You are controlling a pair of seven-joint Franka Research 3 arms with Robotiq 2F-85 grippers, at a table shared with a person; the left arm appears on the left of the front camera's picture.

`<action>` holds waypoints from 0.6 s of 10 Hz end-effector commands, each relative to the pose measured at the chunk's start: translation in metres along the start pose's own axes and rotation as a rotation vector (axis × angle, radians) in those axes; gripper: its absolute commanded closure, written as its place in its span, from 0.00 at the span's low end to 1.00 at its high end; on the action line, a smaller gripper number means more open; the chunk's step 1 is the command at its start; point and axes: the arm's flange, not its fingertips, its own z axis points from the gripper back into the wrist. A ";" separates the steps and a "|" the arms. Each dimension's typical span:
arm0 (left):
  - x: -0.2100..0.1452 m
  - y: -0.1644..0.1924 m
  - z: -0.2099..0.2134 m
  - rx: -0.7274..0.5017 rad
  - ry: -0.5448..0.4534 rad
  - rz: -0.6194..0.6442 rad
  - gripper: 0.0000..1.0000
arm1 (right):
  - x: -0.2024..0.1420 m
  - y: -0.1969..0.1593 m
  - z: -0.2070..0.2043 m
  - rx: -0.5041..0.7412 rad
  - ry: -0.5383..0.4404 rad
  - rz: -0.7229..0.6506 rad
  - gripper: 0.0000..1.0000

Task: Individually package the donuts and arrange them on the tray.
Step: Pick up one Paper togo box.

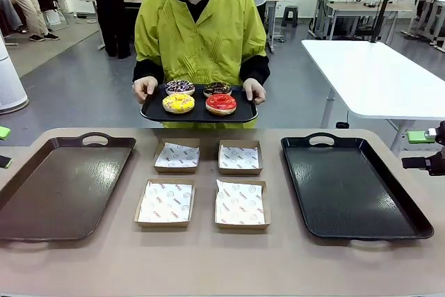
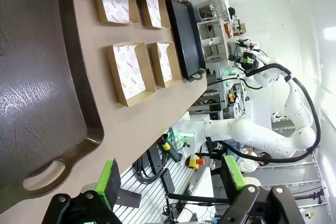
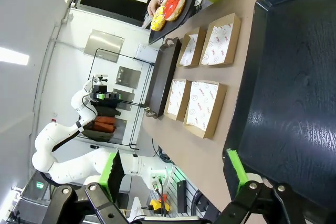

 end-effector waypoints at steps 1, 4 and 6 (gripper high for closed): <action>0.000 0.001 0.002 -0.013 -0.001 -0.018 0.00 | 0.000 0.000 0.000 0.012 -0.004 0.003 0.00; 0.000 0.001 0.002 -0.013 -0.001 -0.018 0.00 | 0.000 0.000 0.000 0.012 -0.004 0.003 0.00; 0.000 0.001 0.002 -0.013 -0.001 -0.018 0.00 | 0.000 0.000 0.000 0.012 -0.004 0.003 0.00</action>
